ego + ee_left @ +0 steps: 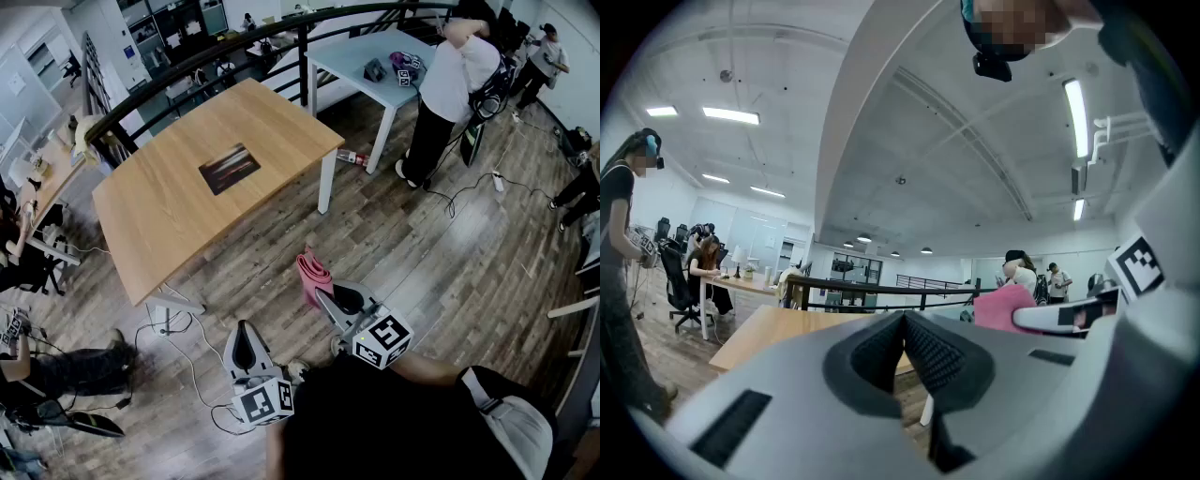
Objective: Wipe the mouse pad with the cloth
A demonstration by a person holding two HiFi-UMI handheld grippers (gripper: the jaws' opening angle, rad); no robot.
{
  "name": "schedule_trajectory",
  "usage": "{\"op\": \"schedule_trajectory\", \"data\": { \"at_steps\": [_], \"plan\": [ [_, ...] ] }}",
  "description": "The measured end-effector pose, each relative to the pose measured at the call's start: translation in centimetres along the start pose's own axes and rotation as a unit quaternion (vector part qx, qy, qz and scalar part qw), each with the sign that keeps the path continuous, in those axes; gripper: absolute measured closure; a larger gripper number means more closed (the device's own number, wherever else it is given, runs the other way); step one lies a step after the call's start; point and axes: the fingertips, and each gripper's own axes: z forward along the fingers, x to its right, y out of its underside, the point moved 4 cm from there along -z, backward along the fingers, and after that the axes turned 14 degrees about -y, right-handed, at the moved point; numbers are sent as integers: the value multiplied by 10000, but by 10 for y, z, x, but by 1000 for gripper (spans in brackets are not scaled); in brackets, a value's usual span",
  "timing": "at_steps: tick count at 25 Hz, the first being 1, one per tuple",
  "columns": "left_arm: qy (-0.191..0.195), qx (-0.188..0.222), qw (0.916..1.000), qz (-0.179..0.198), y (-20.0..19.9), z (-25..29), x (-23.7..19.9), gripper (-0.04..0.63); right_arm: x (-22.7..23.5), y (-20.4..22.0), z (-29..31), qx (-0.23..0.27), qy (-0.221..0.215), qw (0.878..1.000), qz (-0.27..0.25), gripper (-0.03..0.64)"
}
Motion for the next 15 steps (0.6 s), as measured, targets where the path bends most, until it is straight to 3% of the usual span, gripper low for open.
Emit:
{"op": "schedule_trajectory", "data": {
  "at_steps": [15],
  "plan": [
    [31, -159, 9998, -113, 6, -11, 18, 572, 4, -2, -14, -142, 62, 9999, -36, 563]
  ]
}}
